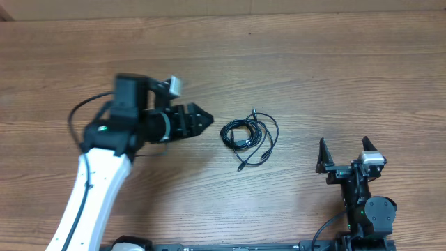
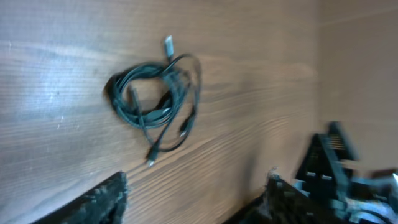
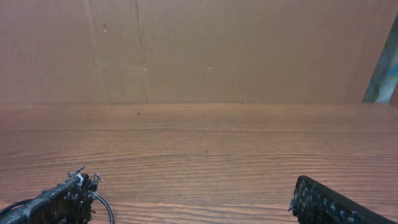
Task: Untangle cables
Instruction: 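Reach the left gripper forward to the black cable bundle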
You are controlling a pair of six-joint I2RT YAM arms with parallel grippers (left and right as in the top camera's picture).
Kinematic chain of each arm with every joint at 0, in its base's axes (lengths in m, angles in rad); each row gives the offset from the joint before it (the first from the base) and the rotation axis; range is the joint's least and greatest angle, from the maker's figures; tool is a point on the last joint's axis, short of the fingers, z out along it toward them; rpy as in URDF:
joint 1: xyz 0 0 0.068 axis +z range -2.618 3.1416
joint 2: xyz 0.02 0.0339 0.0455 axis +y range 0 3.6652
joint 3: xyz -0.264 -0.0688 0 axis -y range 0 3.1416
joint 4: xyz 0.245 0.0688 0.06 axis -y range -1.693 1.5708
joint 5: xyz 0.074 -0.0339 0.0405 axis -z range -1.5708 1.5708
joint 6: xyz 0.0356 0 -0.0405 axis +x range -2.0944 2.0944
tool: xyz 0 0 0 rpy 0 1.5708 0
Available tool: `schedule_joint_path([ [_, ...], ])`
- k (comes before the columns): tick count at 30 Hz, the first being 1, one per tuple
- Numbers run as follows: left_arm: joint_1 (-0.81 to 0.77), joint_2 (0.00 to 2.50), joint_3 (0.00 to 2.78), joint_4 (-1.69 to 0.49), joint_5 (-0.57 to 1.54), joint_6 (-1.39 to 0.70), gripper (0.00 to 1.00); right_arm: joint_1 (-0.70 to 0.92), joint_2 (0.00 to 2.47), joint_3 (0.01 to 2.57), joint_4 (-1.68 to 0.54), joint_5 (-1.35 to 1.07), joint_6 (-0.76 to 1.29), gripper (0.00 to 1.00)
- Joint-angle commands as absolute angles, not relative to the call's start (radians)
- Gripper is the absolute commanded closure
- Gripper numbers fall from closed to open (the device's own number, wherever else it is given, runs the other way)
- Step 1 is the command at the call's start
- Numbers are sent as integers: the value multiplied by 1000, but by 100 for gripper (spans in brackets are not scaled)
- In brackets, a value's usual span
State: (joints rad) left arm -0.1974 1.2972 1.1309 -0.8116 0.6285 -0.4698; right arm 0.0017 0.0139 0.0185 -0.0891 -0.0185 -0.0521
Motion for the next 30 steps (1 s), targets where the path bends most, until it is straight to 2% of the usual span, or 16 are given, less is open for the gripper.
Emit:
schedule_joint_path([
  [1,-303,1353,1148,-812,354,-674,33,6,3,8,-83,-12,-54,0],
  [4,-365,1397,1148,-814,210,-788,37,6,3,8,-83,-12,-54,0],
  [7,-410,1448,1148,-815,145,-910,36,6,3,8,-83,-12,-54,0],
  [14,-455,1598,1148,-801,128,-1094,33,6,3,8,-83,-12,-54,0],
  [17,-454,1678,1148,-783,141,-1167,37,6,3,8,-83,-12,-54,0],
  [20,-454,1730,1148,-730,179,-1179,37,6,3,8,-83,-12,-54,0],
  [25,-454,1797,1148,-640,209,-1179,31,6,3,8,-83,-12,-54,0],
  [30,-455,1854,1148,-604,212,-1179,33,6,3,8,-83,-12,-54,0],
])
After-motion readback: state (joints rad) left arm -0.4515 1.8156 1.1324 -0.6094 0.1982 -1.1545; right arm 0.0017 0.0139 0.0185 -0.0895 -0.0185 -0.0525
